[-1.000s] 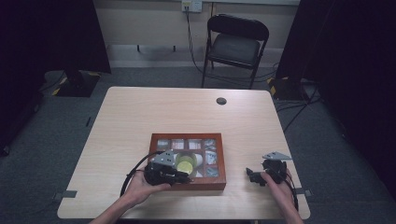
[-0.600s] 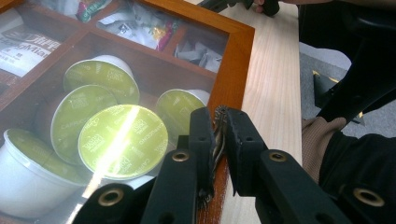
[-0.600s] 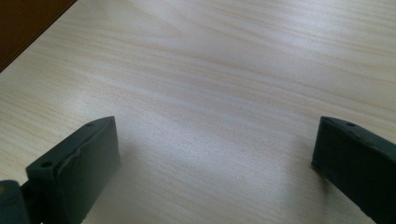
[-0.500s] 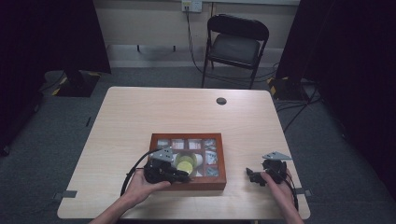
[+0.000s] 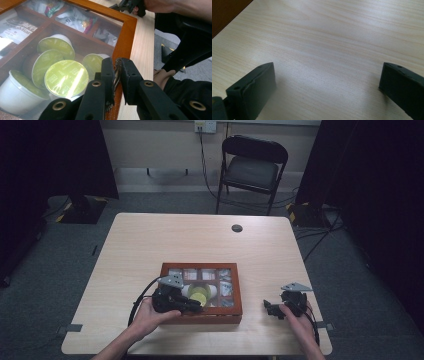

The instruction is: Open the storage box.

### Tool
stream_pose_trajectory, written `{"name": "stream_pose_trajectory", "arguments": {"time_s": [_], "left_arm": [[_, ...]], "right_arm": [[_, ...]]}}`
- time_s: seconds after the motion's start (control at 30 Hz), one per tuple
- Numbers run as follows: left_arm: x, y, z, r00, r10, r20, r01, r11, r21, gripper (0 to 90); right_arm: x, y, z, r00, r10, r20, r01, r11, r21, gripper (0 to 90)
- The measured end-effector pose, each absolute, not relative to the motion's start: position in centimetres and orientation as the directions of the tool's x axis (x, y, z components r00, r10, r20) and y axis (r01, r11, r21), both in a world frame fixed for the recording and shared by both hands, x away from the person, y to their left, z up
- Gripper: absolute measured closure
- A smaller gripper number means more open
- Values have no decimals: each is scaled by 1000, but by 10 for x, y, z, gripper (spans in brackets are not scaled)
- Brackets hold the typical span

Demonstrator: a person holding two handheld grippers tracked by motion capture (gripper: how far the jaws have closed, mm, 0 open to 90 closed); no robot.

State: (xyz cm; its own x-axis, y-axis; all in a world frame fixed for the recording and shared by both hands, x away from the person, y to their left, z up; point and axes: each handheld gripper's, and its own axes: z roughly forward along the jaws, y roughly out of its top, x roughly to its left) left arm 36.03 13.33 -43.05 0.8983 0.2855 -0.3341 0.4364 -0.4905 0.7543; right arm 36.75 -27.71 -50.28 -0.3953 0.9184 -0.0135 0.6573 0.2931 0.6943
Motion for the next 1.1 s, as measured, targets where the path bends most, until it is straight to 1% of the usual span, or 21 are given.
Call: {"name": "stream_pose_trajectory", "arguments": {"time_s": [0.13, 0.3, 0.63, 0.8, 0.9, 0.97, 1.1], "left_arm": [[361, 132, -431, 887, 297, -355, 460, -485, 744, 810], [361, 131, -431, 882, 306, -359, 470, -498, 729, 809], [366, 133, -419, 877, 299, -375, 477, -463, 747, 811], [365, 133, -418, 871, 308, -383, 489, -464, 739, 810], [367, 134, -417, 860, 312, -404, 509, -449, 735, 810], [369, 133, -413, 865, 309, -395, 499, -464, 732, 810], [372, 134, -406, 866, 303, -397, 498, -454, 739, 811]], "right_arm": [[368, -277, -503, -396, 918, -14, 656, 294, 695, 0], [368, -277, -503, -396, 918, -14, 657, 293, 694, 0], [368, -277, -503, -396, 918, -15, 656, 294, 695, 0], [368, -277, -503, -396, 918, -15, 657, 294, 695, 0], [368, -277, -503, -396, 918, -15, 656, 294, 695, 0], [368, -277, -503, -395, 919, -14, 658, 293, 694, 0], [368, -277, -503, -396, 918, -15, 657, 294, 695, 0]]}}
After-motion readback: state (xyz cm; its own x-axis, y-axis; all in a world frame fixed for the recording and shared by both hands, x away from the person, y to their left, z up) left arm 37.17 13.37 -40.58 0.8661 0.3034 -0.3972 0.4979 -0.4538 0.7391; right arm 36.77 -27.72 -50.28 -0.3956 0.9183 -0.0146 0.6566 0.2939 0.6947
